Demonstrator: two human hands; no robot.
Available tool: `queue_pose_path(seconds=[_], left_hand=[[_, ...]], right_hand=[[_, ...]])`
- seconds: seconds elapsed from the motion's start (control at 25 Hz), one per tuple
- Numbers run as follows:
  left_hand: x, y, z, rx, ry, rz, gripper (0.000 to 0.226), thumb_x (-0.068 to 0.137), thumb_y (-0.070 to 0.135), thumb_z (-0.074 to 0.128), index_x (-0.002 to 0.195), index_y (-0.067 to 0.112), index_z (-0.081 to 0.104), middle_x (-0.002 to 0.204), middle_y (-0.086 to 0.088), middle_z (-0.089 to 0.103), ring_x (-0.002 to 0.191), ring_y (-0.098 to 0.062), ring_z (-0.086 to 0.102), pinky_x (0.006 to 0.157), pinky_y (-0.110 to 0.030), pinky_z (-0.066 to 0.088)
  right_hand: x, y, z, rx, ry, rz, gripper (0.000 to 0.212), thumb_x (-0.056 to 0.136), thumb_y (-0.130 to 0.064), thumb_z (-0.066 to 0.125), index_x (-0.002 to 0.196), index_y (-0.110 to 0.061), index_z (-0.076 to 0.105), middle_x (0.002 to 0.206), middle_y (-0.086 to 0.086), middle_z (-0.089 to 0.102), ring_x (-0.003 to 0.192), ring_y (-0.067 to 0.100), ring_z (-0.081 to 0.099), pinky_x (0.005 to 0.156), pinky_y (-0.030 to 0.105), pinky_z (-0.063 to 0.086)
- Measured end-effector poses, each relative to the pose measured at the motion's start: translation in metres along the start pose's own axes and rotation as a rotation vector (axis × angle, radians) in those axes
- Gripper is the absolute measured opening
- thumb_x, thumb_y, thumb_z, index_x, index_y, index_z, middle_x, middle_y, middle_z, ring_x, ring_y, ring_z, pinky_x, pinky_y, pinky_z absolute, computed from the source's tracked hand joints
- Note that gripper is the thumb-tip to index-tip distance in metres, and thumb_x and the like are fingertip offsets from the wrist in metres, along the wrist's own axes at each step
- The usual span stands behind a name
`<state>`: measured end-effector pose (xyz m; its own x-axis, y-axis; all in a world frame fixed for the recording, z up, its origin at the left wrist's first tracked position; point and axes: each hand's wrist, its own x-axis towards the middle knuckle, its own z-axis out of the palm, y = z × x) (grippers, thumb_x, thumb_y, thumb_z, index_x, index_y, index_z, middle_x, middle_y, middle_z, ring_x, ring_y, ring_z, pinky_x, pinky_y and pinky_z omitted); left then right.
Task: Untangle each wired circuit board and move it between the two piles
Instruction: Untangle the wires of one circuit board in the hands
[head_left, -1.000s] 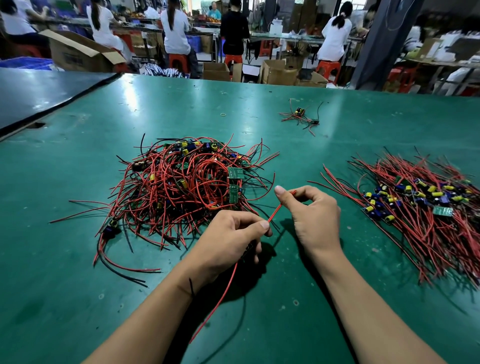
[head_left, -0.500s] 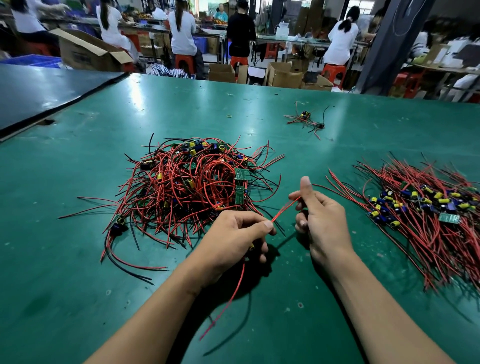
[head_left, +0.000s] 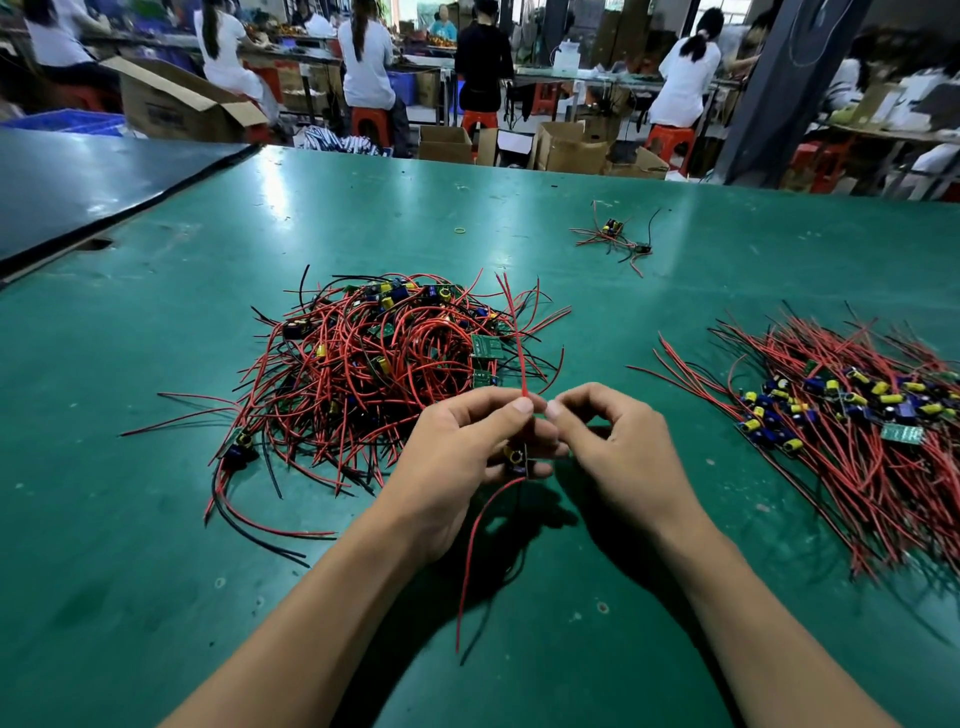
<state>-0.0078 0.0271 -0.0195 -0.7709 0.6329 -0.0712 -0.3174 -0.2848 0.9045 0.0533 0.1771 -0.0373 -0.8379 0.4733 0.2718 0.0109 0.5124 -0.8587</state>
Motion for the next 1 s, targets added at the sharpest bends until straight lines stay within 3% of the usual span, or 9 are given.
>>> queue_pose_path(seconds=[0.08,0.2,0.28,0.4,0.56,0.72,0.88,1.0], left_hand=[[0.0,0.004,0.002,-0.061,0.026,0.062,0.011,0.09,0.015,0.062,0.09,0.01,0.071,0.084,-0.016,0.073,0.077,-0.027,0.072,0.067,-0.03,0.059],[0.003,0.008,0.001,-0.07,0.119,0.15,0.009,0.091,0.015,0.06,0.092,0.011,0.068,0.089,-0.014,0.075,0.083,-0.023,0.073,0.08,-0.038,0.055],[0.005,0.009,0.0,-0.077,0.175,0.163,0.009,0.093,0.012,0.058,0.094,0.009,0.066,0.09,-0.014,0.075,0.087,-0.023,0.073,0.087,-0.042,0.054],[0.004,0.009,0.0,-0.116,0.209,0.158,0.008,0.093,0.013,0.06,0.096,0.009,0.066,0.094,-0.015,0.075,0.091,-0.026,0.073,0.087,-0.042,0.055],[0.002,0.008,0.0,-0.086,0.227,0.157,0.005,0.09,0.016,0.064,0.092,0.013,0.068,0.088,-0.011,0.076,0.075,-0.02,0.07,0.077,-0.036,0.057],[0.0,0.007,-0.001,-0.045,0.266,0.158,0.006,0.087,0.015,0.069,0.082,0.017,0.07,0.079,-0.007,0.074,0.065,-0.016,0.068,0.059,-0.026,0.054],[-0.002,0.005,-0.002,-0.013,0.209,0.166,0.002,0.086,0.013,0.069,0.087,0.014,0.068,0.086,-0.012,0.074,0.069,-0.02,0.072,0.066,-0.03,0.054],[-0.001,0.003,-0.002,-0.012,0.224,0.171,0.005,0.086,0.012,0.069,0.09,0.011,0.067,0.083,-0.012,0.075,0.068,-0.021,0.072,0.067,-0.031,0.054]], right_hand=[[-0.005,-0.005,0.003,-0.005,-0.143,-0.063,0.015,0.081,-0.012,0.074,0.084,-0.02,0.061,0.066,-0.006,0.06,0.048,0.009,0.045,0.052,0.026,0.037],[-0.01,-0.01,0.007,-0.056,-0.249,-0.169,0.026,0.069,-0.037,0.078,0.08,-0.025,0.058,0.065,-0.013,0.057,0.047,0.002,0.042,0.05,0.016,0.034],[-0.013,-0.01,0.012,-0.097,-0.24,-0.187,0.042,0.065,-0.056,0.08,0.072,-0.025,0.052,0.059,-0.015,0.053,0.049,0.003,0.042,0.05,0.017,0.032],[-0.016,-0.012,0.017,-0.019,-0.114,-0.217,0.049,0.073,-0.065,0.072,0.071,-0.021,0.051,0.054,-0.013,0.048,0.048,0.004,0.038,0.048,0.02,0.033],[-0.016,-0.02,0.019,0.247,-0.004,-0.152,0.039,0.087,-0.057,0.064,0.075,-0.021,0.058,0.058,-0.013,0.052,0.049,0.0,0.041,0.048,0.015,0.034],[-0.009,-0.027,0.018,0.613,-0.059,0.104,0.04,0.087,-0.053,0.067,0.072,-0.016,0.058,0.063,0.009,0.054,0.036,0.012,0.039,0.036,0.019,0.026],[-0.005,-0.027,0.014,0.909,-0.069,0.316,0.032,0.072,-0.04,0.076,0.088,-0.014,0.066,0.071,0.001,0.064,0.037,0.01,0.043,0.036,0.016,0.031],[-0.005,-0.026,0.013,1.006,-0.11,0.313,0.041,0.066,-0.031,0.081,0.099,-0.01,0.068,0.076,0.001,0.067,0.041,0.009,0.045,0.038,0.016,0.036]])
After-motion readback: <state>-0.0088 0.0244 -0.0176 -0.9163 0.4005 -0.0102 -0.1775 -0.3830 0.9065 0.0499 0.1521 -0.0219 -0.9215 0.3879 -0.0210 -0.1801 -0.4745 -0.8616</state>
